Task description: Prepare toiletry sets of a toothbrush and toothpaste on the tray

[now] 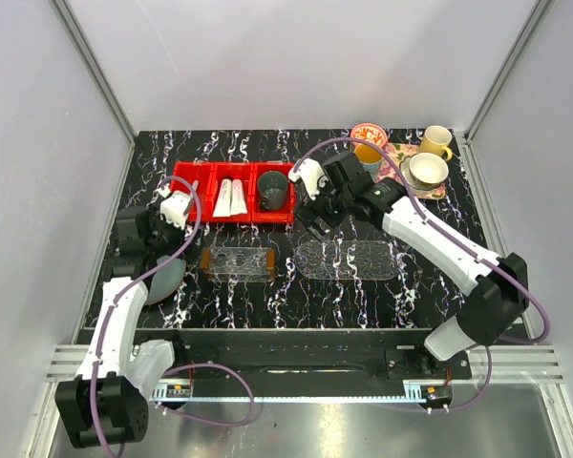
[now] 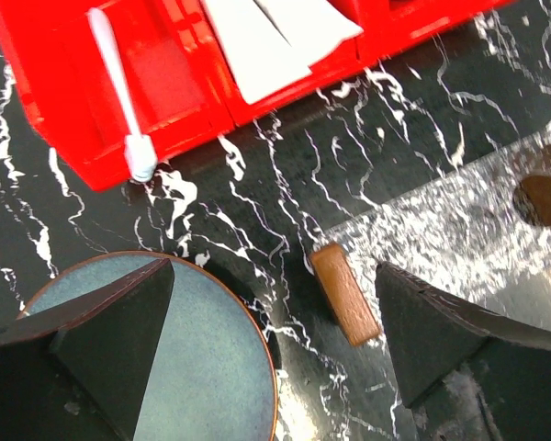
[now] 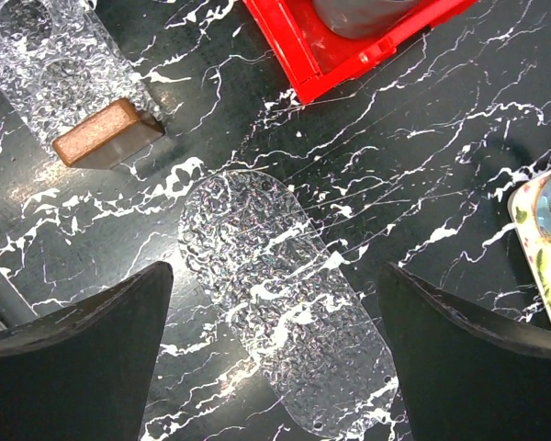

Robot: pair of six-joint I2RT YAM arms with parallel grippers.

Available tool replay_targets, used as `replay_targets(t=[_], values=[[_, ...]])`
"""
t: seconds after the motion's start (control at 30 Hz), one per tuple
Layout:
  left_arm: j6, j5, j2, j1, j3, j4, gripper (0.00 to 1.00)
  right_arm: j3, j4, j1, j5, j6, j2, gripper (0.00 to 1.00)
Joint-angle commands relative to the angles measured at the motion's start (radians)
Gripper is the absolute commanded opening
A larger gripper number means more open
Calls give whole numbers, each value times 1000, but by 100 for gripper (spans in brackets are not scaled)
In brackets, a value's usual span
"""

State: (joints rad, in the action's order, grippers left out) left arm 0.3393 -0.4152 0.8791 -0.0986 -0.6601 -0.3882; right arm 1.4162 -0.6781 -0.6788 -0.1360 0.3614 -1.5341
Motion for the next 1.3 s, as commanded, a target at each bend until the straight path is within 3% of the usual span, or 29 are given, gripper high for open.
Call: replay_targets(t=[0.0,0.27,0.6,0.9,1.27], values=[[159,-111,26,-6,-58,-150,95,49,3,-27,-65,-6,-24,96],[257,-151,75,-24,-50,-173,95,67,-8,-137,-96,65,-104,98],[285,-284,155,-180,-82,-199,94,199,-11,-235,-119,109,-271,100],[319,-355,158,-276,-88,-224,94,325,-38,-284,-113,157,-432,100],[342,-379,169,-302,-99,-233,94,411,-57,-306,-93,206,-557,100]])
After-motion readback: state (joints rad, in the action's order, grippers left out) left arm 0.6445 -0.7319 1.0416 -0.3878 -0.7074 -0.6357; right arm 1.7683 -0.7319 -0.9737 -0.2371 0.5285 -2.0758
